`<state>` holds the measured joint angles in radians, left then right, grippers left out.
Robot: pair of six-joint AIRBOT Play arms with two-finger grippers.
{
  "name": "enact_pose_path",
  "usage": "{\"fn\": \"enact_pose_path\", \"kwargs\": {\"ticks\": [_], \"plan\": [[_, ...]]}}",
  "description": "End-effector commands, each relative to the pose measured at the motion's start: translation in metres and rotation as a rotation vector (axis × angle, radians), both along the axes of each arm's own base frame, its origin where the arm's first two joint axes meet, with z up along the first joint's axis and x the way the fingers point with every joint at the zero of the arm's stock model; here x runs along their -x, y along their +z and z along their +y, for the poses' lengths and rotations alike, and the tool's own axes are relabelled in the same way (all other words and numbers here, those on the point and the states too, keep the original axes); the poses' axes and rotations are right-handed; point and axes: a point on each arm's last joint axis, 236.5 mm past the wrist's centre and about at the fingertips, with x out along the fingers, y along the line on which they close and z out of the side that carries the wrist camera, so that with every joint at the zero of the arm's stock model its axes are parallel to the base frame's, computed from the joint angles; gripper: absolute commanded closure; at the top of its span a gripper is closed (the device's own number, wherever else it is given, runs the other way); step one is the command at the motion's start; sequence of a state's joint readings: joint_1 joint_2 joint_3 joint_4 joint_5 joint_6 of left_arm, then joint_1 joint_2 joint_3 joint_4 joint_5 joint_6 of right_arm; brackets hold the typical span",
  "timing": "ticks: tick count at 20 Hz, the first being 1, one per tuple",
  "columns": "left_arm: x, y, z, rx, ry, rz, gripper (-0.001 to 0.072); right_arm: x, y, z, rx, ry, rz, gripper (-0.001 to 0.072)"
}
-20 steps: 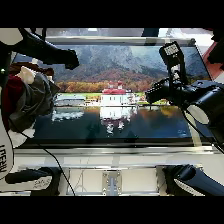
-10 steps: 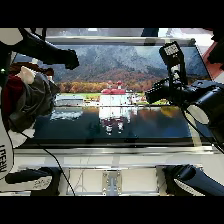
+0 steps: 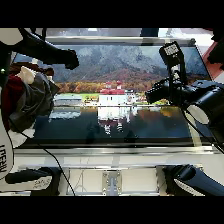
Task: Fold the shirts.
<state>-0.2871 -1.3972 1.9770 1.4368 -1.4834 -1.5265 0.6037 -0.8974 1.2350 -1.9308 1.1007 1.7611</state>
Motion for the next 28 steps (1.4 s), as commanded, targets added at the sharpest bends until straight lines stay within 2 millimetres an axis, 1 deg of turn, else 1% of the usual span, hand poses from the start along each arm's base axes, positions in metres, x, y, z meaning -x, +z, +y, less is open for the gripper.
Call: {"fn": "enact_pose_path", "kwargs": {"ticks": [1, 13, 17, 18, 19, 21, 23, 26, 28], "plan": [[0.000, 0.001, 0.000, 0.000, 0.001, -0.002, 0.0013, 0.000, 0.000, 0.000, 0.000, 0.000, 0.000, 0.0600], [0.000, 0.001, 0.000, -0.003, -0.005, -0.005, 0.0013, 0.000, 0.000, 0.000, 0.000, 0.000, 0.000, 0.0600], [-0.009, 0.008, -0.003, 0.016, 0.000, -0.050, 0.0013, 0.000, 0.000, 0.000, 0.000, 0.000, 0.000, 0.0600], [-0.008, 0.008, -0.004, 0.023, -0.001, -0.045, 0.0013, 0.000, 0.000, 0.000, 0.000, 0.001, 0.000, 0.0600], [-0.007, 0.008, -0.006, 0.031, -0.007, -0.042, 0.0013, -0.002, 0.002, 0.001, -0.003, 0.004, -0.012, 0.0600], [-0.007, 0.010, -0.009, 0.043, -0.012, -0.048, 0.0013, -0.012, 0.019, 0.011, -0.032, 0.034, -0.095, 0.0600], [-0.011, 0.013, -0.010, 0.049, -0.009, -0.066, 0.0013, -0.017, 0.031, 0.020, -0.066, 0.058, -0.147, 0.0600], [-0.016, 0.018, -0.011, 0.060, -0.005, -0.094, 0.0013, -0.021, 0.038, 0.024, -0.082, 0.071, -0.181, 0.0601], [-0.015, 0.018, -0.011, 0.060, -0.006, -0.091, 0.0013, -0.021, 0.040, 0.025, -0.086, 0.073, -0.188, 0.0601]]}}
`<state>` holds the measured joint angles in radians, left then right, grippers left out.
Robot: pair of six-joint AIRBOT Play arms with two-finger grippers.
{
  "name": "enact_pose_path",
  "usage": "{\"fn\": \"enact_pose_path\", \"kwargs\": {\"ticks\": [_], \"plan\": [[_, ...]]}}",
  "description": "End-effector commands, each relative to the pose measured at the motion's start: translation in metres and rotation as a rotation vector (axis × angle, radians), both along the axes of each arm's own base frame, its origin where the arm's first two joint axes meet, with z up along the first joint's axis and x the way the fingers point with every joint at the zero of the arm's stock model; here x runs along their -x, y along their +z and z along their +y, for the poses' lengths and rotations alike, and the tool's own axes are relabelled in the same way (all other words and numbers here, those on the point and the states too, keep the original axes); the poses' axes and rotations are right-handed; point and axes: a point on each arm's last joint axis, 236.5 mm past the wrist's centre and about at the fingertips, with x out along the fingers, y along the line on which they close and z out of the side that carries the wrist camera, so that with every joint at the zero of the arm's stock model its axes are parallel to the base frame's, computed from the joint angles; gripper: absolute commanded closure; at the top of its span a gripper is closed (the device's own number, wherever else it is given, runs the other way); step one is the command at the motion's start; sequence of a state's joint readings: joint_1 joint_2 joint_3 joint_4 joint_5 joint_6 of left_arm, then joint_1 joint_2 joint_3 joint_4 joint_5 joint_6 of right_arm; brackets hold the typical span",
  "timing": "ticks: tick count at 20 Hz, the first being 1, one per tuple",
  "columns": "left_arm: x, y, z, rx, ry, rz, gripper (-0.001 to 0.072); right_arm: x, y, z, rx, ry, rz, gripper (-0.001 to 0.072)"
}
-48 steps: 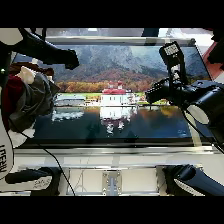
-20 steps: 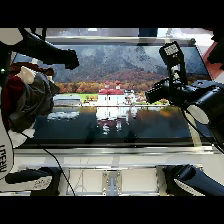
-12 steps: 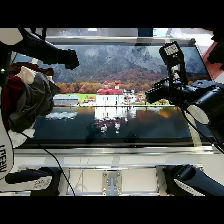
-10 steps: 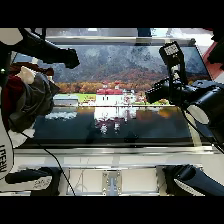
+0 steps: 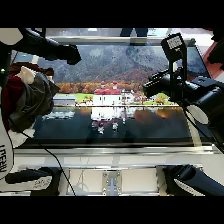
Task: Fold the shirts.
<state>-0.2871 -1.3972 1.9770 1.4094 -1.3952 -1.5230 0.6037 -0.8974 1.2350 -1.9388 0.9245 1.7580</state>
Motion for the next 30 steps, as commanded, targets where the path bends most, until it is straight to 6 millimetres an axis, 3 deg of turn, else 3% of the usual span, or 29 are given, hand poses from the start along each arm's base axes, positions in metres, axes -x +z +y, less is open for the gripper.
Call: {"fn": "enact_pose_path", "kwargs": {"ticks": [1, 20, 21, 23, 24, 27, 28, 29, 30], "plan": [[-0.002, 0.003, -0.001, 0.008, 0.001, -0.015, 0.0013, -0.003, 0.008, 0.005, -0.019, 0.016, -0.034, 0.0601], [-0.002, 0.003, 0.000, 0.004, 0.003, -0.015, 0.0027, 0.000, 0.006, 0.010, -0.042, 0.025, -0.017, 0.0602], [-0.002, 0.003, 0.000, 0.004, 0.003, -0.016, 0.0154, 0.000, 0.006, 0.010, -0.042, 0.025, -0.016, 0.0604], [-0.002, 0.003, 0.000, 0.004, 0.003, -0.015, 0.0563, 0.000, 0.005, 0.011, -0.046, 0.026, -0.014, 0.0603], [-0.002, 0.003, 0.000, 0.004, 0.003, -0.016, 0.0674, 0.000, 0.005, 0.011, -0.045, 0.026, -0.014, 0.0603], [-0.004, 0.002, 0.004, -0.017, 0.008, -0.023, 0.0667, 0.000, 0.006, 0.010, -0.045, 0.026, -0.015, 0.0599], [-0.008, 0.001, 0.015, -0.069, 0.019, -0.040, 0.0664, 0.000, 0.006, 0.010, -0.045, 0.026, -0.015, 0.0595], [-0.014, 0.000, 0.035, -0.150, 0.061, -0.059, 0.0629, 0.000, 0.005, 0.010, -0.044, 0.025, -0.013, 0.0495], [-0.019, -0.001, 0.068, -0.267, 0.139, -0.074, 0.0485, 0.001, 0.004, 0.009, -0.040, 0.022, -0.006, 0.0401]]}}
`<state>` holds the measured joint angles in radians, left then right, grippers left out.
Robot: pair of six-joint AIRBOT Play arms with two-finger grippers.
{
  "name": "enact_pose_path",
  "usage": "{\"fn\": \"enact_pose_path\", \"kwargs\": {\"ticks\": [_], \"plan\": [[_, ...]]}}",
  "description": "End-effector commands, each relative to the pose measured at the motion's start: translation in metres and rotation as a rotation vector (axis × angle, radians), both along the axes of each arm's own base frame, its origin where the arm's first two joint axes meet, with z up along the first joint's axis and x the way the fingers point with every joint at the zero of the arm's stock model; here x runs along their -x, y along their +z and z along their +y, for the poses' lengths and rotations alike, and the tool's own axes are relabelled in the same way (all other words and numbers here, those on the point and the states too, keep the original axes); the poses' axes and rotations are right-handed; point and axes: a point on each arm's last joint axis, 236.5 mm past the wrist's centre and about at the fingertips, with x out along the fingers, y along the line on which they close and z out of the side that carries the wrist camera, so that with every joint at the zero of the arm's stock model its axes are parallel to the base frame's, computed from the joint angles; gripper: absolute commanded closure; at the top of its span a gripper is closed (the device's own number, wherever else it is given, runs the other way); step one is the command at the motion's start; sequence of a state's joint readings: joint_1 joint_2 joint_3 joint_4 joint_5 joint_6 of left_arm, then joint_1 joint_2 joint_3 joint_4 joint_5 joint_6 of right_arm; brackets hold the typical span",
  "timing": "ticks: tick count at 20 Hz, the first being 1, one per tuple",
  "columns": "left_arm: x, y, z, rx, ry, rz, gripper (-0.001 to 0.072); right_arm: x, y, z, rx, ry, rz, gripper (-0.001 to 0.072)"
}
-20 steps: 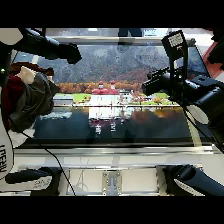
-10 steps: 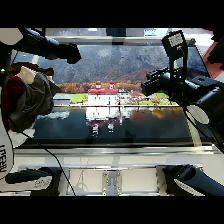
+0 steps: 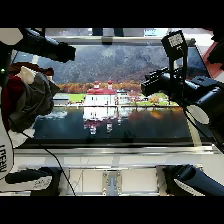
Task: Fold the shirts.
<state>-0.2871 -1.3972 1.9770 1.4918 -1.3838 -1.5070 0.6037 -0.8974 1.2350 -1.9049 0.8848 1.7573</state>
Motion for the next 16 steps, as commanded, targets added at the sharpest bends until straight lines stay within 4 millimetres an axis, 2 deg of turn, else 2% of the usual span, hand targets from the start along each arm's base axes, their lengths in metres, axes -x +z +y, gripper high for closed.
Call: {"fn": "enact_pose_path", "kwargs": {"ticks": [1, 2, 3, 6, 7, 8, 10, 13, 16], "plan": [[-0.013, 0.001, 0.086, -0.315, 0.195, -0.049, 0.0355, 0.002, -0.006, -0.003, 0.013, -0.009, 0.026, 0.0381], [-0.012, 0.008, 0.124, -0.431, 0.291, -0.061, 0.0301, 0.004, -0.011, -0.007, 0.027, -0.018, 0.046, 0.0381], [-0.012, 0.016, 0.154, -0.499, 0.373, -0.072, 0.0301, 0.007, -0.016, -0.010, 0.040, -0.027, 0.070, 0.0381], [-0.012, 0.019, 0.221, -0.429, 0.604, -0.072, 0.0295, 0.010, -0.023, -0.015, 0.057, -0.040, 0.100, 0.0381], [-0.011, 0.017, 0.244, -0.419, 0.659, -0.063, 0.0258, 0.010, -0.022, -0.015, 0.057, -0.040, 0.098, 0.0381], [-0.009, 0.012, 0.269, -0.405, 0.715, -0.044, 0.0172, 0.010, -0.022, -0.015, 0.060, -0.041, 0.096, 0.0381], [-0.003, -0.009, 0.313, -0.310, 0.824, 0.015, 0.0127, 0.009, -0.021, -0.016, 0.064, -0.043, 0.092, 0.0381], [-0.005, -0.056, 0.351, -0.108, 0.879, 0.130, 0.0081, 0.007, -0.019, -0.014, 0.057, -0.038, 0.080, 0.0381], [-0.004, -0.099, 0.396, -0.108, 0.930, 0.216, 0.0051, 0.003, -0.014, -0.009, 0.040, -0.027, 0.053, 0.0381]]}}
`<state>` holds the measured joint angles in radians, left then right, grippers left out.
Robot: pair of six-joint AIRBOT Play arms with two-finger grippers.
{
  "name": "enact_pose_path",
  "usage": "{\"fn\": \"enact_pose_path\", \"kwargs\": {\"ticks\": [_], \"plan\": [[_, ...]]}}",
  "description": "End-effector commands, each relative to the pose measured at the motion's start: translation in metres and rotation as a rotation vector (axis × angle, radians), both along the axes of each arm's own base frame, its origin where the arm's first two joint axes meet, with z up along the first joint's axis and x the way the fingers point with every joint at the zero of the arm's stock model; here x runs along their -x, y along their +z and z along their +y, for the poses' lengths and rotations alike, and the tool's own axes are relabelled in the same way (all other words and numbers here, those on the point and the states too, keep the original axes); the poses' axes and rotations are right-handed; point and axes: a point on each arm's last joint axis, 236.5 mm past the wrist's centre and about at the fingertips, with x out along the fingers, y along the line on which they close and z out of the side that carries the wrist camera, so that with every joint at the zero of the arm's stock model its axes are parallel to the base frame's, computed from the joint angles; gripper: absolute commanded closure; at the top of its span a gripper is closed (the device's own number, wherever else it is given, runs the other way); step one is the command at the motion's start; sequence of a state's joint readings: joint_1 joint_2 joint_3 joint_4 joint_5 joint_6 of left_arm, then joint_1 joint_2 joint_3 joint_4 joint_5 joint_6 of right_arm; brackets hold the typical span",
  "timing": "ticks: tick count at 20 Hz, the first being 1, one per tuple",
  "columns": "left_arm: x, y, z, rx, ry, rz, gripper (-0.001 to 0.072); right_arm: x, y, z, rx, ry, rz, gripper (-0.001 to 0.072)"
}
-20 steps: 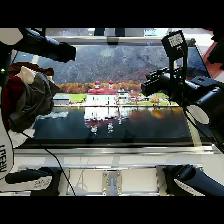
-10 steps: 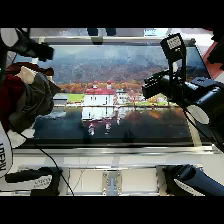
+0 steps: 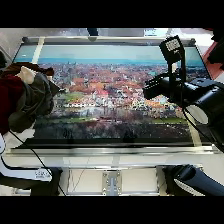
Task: Fold the shirts.
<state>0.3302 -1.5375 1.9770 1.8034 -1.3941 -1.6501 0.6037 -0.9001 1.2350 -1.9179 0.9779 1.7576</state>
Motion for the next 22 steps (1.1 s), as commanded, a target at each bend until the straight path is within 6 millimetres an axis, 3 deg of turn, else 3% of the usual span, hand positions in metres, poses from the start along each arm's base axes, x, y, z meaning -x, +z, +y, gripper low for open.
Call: {"fn": "enact_pose_path", "kwargs": {"ticks": [1, 3, 4, 8, 13, 17, 18, 19, 22], "plan": [[0.003, -0.051, 0.046, 0.102, 0.077, 0.053, 0.0051, -0.005, 0.004, 0.005, -0.019, 0.007, -0.025, 0.0381], [-0.001, -0.083, 0.052, 0.149, 0.065, 0.103, 0.0046, -0.008, 0.003, 0.008, -0.019, 0.011, -0.026, 0.0381], [-0.004, -0.099, 0.054, 0.155, 0.048, 0.138, 0.0000, -0.009, 0.001, 0.009, -0.018, 0.012, -0.024, 0.0381], [-0.003, -0.151, 0.068, 0.142, 0.033, 0.265, 0.0000, -0.012, -0.006, 0.011, -0.024, -0.002, -0.007, 0.0382], [0.003, -0.189, 0.094, 0.070, 0.061, 0.368, 0.0000, -0.022, -0.020, 0.016, -0.004, -0.001, 0.014, 0.0382], [0.004, -0.212, 0.101, 0.060, 0.066, 0.410, 0.0022, -0.029, -0.024, 0.023, -0.002, 0.010, 0.005, 0.0383], [0.001, -0.213, 0.101, 0.063, 0.063, 0.403, 0.0218, -0.030, -0.026, 0.023, 0.000, 0.010, 0.007, 0.0383], [-0.001, -0.213, 0.099, 0.069, 0.059, 0.393, 0.0693, -0.030, -0.027, 0.024, 0.001, 0.010, 0.010, 0.0383], [-0.008, -0.208, 0.080, 0.151, 0.045, 0.362, 0.0698, -0.030, -0.027, 0.024, 0.001, 0.010, 0.010, 0.0383]]}}
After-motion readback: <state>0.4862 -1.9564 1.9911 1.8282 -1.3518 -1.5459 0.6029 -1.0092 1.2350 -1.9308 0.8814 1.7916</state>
